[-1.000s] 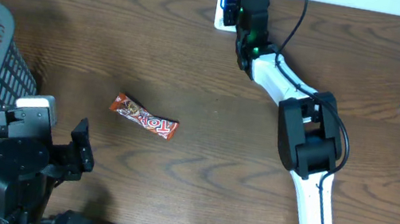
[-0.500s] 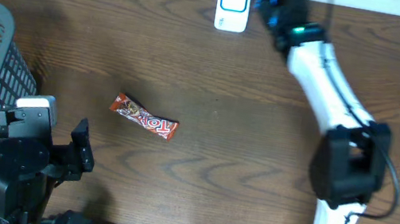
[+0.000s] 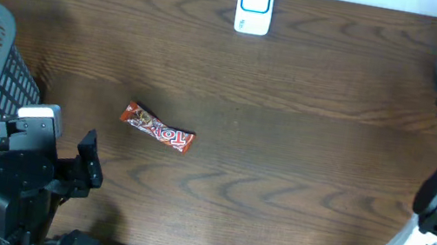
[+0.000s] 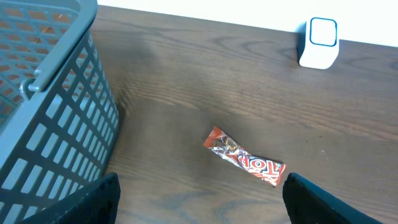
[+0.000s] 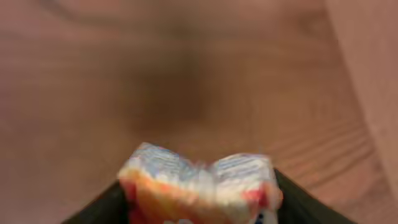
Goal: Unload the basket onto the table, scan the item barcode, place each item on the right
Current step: 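Carry the orange box to the right table edge and release it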
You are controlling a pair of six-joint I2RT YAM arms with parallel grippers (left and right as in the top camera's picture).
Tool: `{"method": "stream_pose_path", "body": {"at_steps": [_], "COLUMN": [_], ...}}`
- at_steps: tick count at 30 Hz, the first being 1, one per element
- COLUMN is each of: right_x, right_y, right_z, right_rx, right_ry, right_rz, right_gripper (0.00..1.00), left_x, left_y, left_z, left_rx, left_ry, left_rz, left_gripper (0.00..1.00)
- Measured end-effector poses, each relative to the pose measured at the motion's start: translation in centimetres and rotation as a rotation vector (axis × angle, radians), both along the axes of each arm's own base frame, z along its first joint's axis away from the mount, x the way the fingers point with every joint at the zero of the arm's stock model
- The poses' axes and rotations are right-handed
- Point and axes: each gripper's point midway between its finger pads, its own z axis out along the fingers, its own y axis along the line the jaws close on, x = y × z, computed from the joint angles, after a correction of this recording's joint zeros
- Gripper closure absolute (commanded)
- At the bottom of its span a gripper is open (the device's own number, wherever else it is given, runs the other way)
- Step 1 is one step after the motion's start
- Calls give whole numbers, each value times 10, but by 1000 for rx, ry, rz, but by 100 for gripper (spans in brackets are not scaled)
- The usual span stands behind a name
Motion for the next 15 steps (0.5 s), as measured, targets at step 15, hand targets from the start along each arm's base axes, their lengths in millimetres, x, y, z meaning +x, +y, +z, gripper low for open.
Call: {"method": "stream_pose_path", "body": {"at_steps": [15], "right_x": [6], "right_y": [39], "right_z": [22], "right_rx": [351], "right_ry": [-213], "right_rz": [28], "right_gripper": [1], "left_x": [0], "left_y": [0], "left_z": [0], "left_rx": [0], "left_ry": [0], "left_rz": [0], "left_gripper": [16]}}
